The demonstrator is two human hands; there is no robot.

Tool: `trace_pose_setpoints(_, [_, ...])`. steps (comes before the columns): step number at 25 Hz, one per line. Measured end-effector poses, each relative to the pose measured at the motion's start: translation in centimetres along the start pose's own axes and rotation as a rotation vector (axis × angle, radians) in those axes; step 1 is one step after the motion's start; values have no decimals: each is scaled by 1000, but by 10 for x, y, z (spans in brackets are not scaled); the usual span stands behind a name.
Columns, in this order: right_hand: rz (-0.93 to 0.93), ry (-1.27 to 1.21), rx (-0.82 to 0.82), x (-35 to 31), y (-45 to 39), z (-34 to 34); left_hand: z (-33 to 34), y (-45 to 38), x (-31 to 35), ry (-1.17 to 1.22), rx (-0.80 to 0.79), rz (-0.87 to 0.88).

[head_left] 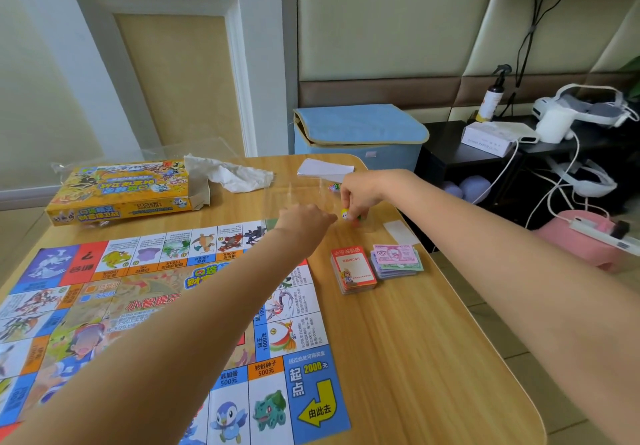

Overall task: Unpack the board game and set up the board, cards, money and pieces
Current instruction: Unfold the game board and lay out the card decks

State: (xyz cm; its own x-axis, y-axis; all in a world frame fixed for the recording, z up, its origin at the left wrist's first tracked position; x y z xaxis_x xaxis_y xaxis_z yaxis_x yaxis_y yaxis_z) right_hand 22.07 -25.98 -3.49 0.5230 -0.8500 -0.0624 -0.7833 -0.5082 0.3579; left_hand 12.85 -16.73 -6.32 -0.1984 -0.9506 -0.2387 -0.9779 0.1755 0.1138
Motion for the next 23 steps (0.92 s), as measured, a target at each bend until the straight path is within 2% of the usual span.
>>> trace_pose_setpoints(4, [-9,-81,4,9,5,6,0,0,2,-3,11,-8])
trace_pose_setpoints(8, [-20,-170,104,8,9,10,2,2,3,-15,-2,-21])
trace_pose_setpoints(13, [-30,-277,287,10,11,20,3,0,3,-20,-8,-34])
trace_pose_setpoints(17, [16,-553,510,16,25,17,4,-2,4,-27,3,-46])
trace_pose_setpoints(18, [1,-633,507,17,29,15,4,-3,3,-30,4,-60])
trace_pose_setpoints(20, [-67,-668,379,15,37,14,5,-5,-2,-28,4,-95])
trace_pose_setpoints(23, [-113,-502,210,11,42,26,7,-5,-7,-43,10,-106])
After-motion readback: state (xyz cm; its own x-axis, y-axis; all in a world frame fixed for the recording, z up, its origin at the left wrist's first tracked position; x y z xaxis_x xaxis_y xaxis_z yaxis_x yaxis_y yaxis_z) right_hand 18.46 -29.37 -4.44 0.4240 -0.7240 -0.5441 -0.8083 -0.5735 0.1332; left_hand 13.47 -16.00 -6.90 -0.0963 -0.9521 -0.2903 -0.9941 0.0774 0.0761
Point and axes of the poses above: each hand's wrist, its own y-axis away from the middle knuckle, its own z-axis out of the palm, x = y × z, the point moved 2 cm from there along -y, towards the middle knuckle, and after that the axes turned 5 degrees about z, right-handed, at the moved point
